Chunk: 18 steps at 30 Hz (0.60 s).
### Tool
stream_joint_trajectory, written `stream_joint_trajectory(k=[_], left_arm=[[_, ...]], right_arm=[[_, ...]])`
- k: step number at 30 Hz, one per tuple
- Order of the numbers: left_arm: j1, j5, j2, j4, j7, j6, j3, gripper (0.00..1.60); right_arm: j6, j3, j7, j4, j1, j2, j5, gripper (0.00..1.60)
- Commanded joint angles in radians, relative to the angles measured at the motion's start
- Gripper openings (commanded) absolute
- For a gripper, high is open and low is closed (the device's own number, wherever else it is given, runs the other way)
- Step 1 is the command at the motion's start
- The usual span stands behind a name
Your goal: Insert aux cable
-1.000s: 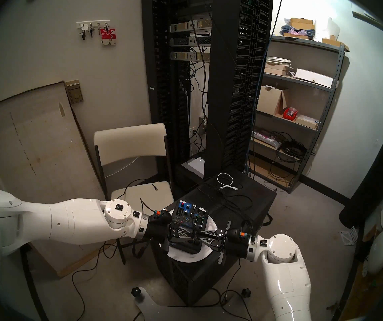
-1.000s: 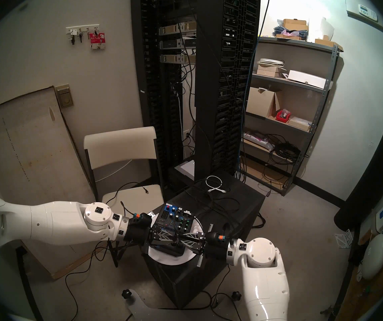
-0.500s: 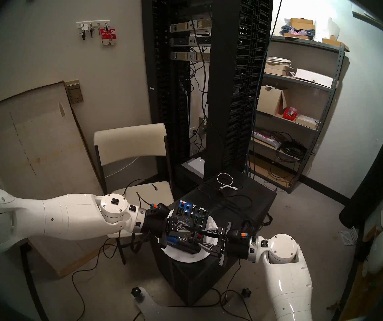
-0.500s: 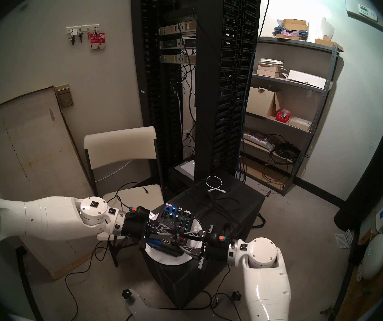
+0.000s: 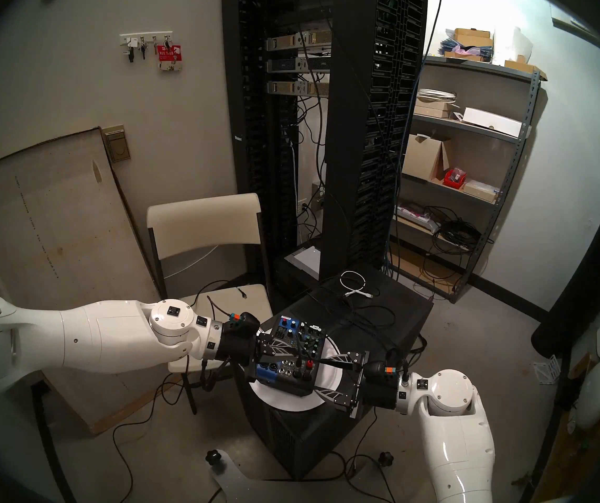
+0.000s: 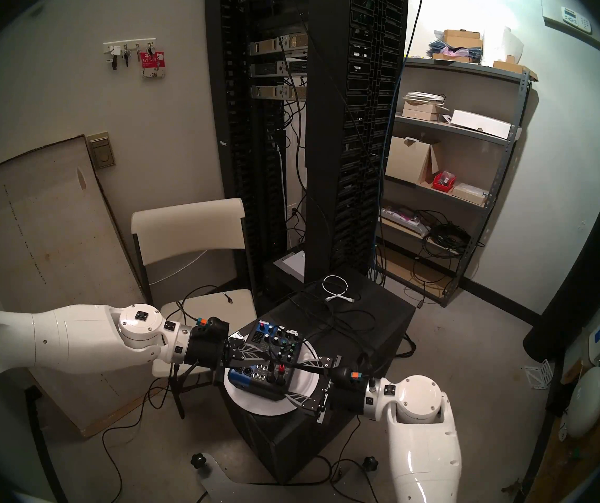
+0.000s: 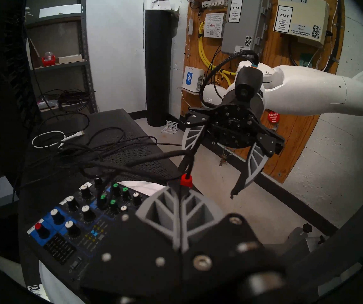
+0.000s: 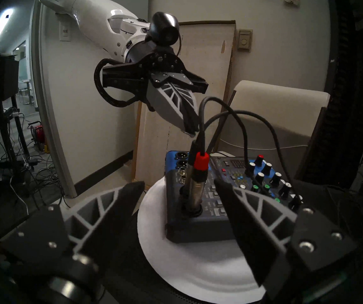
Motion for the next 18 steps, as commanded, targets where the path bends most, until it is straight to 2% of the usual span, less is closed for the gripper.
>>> stream_joint_trajectory(k=[1,18], left_arm=[[-0.021,-0.011,0.004,0.011,0.001,-0.008,-0.022,0.00],[-0.034,-0.027,0.017,0.042,0.006,-0.014,-0.040,0.00]], right_arm=[[-0.007,0.011,-0.008,-0.026,0.017,-0.006,0.013,1.27],[-0.006,0.071,-0.027,-0.017,0.043,0.012,0.006,1.27]])
